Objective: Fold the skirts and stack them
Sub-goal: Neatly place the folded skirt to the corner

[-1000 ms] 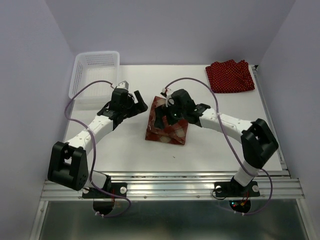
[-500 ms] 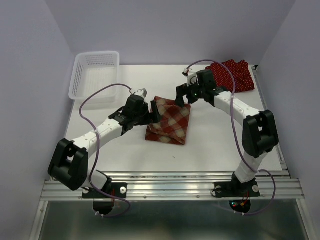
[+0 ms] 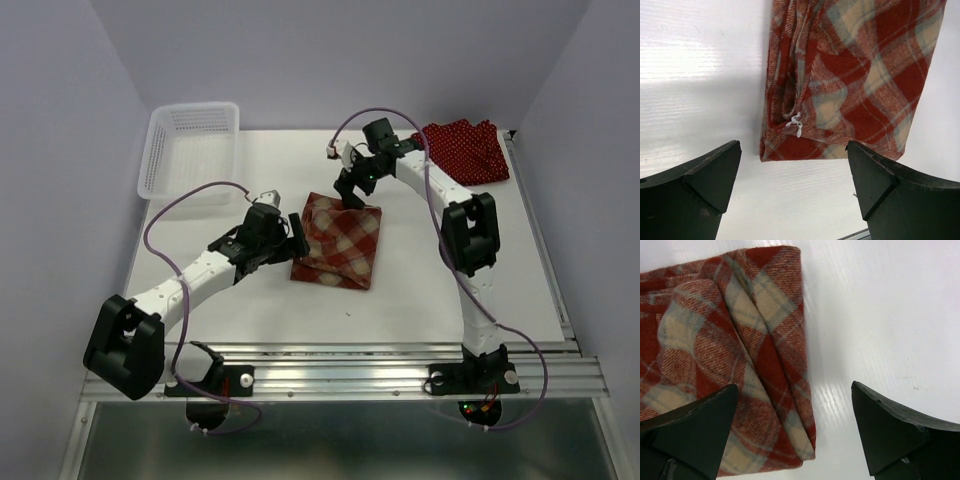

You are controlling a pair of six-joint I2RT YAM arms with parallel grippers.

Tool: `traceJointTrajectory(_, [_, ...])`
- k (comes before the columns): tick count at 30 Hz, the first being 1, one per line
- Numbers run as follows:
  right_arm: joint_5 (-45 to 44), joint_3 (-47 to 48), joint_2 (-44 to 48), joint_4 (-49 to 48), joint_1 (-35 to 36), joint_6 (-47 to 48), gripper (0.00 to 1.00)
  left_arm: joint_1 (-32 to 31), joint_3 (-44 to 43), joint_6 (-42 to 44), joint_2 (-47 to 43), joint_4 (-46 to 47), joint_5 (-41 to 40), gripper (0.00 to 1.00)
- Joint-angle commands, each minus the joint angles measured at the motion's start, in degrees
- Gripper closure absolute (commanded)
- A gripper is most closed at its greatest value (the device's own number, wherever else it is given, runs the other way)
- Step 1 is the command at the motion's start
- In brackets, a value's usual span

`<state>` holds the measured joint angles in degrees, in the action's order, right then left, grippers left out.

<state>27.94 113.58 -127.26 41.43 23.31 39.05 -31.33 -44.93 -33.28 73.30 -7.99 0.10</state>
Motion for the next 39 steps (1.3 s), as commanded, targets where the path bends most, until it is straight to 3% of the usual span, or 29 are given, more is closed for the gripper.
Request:
traceJointTrajectory(1, [6.42, 7.8, -4.48, 14.21, 0.16, 10.0, 0.0, 0.22, 0.72, -0.12, -2.55, -1.41, -2.38, 0.01])
traceJointTrajectory(10, [13.89, -1.59, 2.8, -0.09, 0.16, 3.32, 0.0, 0.22, 1.77, -1.88, -2.63, -0.98, -2.3, 0.01])
traceJointTrajectory(16, [13.37, -2.14, 0.88, 1.36, 1.29, 3.58, 0.0, 0.31, 2.39, -2.49, -3.25, -0.71, -2.38, 0.01])
traceJointTrajectory(26, [-4.1, 0.33, -5.1, -8.64, 3.41, -5.47, 0.0, 0.31, 1.16, -1.7, -2.81, -2.82, -3.7, 0.01])
traceJointTrajectory(36, [-5.54, 1.21, -10.19, -7.69, 3.41, -5.91, 0.01, 0.57, 2.04, -1.53, -2.9, -2.29, -2.91, 0.01])
traceJointTrajectory(38, [-4.57, 0.42, -10.55, -6.98, 3.41, -6.78, 0.1, 0.57, 1.95, -1.44, -3.07, -2.29, -2.91, 0.01])
traceJointTrajectory(39, [-4.22, -0.63, -10.46, -6.89, 3.41, -6.97, 0.21, 0.57, 2.04, -1.44, -3.16, -2.29, -2.91, 0.01])
